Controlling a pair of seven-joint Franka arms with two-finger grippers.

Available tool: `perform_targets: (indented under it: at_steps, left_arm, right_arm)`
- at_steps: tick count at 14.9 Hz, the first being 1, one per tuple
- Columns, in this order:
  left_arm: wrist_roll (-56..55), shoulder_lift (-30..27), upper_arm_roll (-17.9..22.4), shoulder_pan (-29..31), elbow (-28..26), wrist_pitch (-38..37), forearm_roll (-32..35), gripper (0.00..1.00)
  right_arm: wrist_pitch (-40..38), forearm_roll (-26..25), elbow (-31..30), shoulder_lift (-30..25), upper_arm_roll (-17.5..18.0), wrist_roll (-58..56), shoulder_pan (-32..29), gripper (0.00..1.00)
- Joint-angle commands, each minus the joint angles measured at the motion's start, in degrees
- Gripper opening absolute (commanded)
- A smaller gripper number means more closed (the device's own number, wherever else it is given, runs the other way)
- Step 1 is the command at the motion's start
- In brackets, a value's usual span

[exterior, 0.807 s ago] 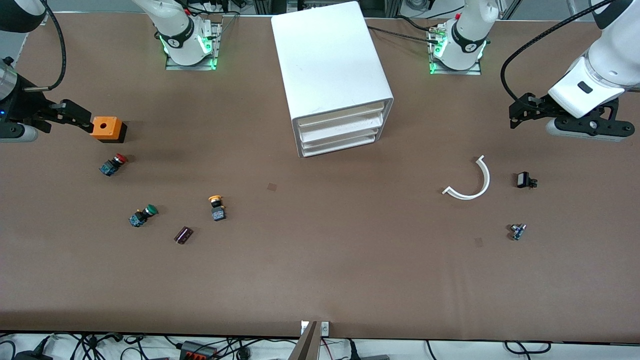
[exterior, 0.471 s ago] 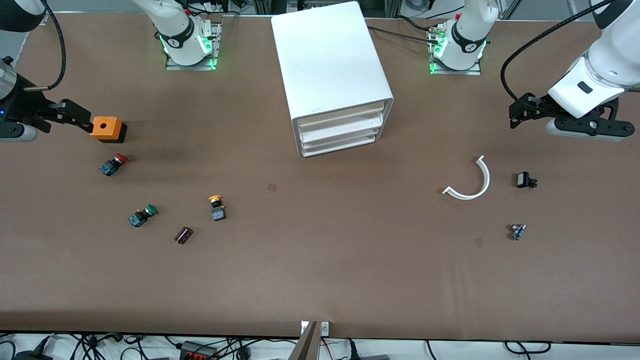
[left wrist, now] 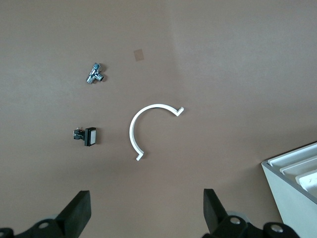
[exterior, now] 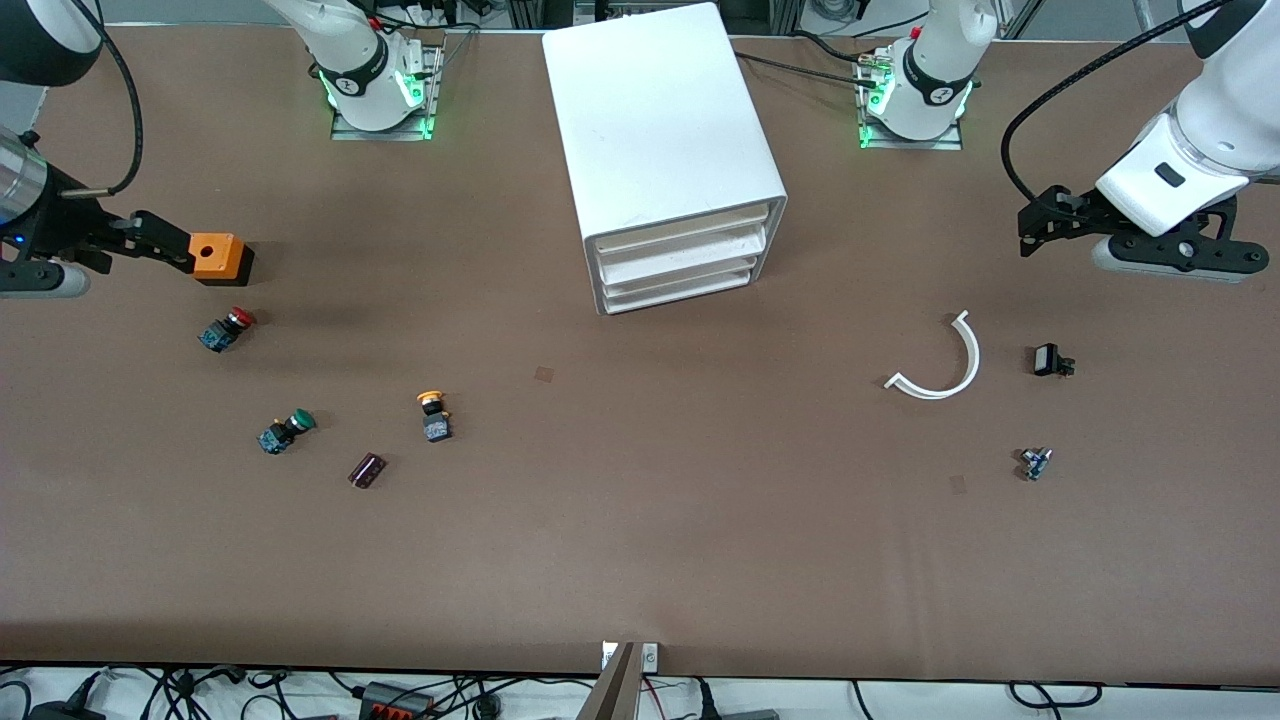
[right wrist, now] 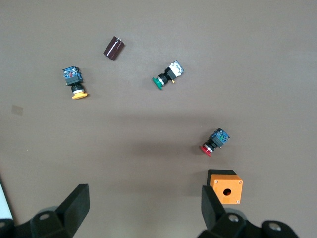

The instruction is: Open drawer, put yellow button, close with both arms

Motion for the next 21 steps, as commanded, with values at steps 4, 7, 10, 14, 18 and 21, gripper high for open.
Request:
perform_targets:
  at_steps: [4,7,10,14,18,21]
  left_arm:
    - [-0.42,-0.82,0.07,-0.37,0.19,-9.32,-2.73,1.00]
    - [-0.16,1.80,-0.10,-0.72,0.28,-17.93,-4.76,1.00]
    - [0.19,2.52,-0.89,-2.22,0.10,-24.20,-8.08,1.00]
    - [0.46,9.70,-1.33,-2.48,0.10,-22.46,-23.00,1.00]
    - [1.69,14.29,-5.54,-3.54,-1.04,-12.64,-30.67,1.00]
    - [9.22,18.06,-6.60,-3.89,-1.83,-7.09,-35.86,1.00]
  right_arm:
    - [4.83,0.27,3.01,5.42,0.84,-0.21,3.99,1.00]
    - [6.58,0.62,6.88,11.92,0.93,0.31,6.81,1.00]
    - [10.80,0.62,9.87,18.07,0.93,-0.21,7.69,1.00]
    - [11.16,0.62,11.64,24.41,0.93,-1.00,9.62,1.00]
    - [14.75,3.50,11.73,29.86,0.93,-1.09,10.68,1.00]
    - [16.95,5.90,11.73,32.67,0.93,-1.18,11.38,1.00]
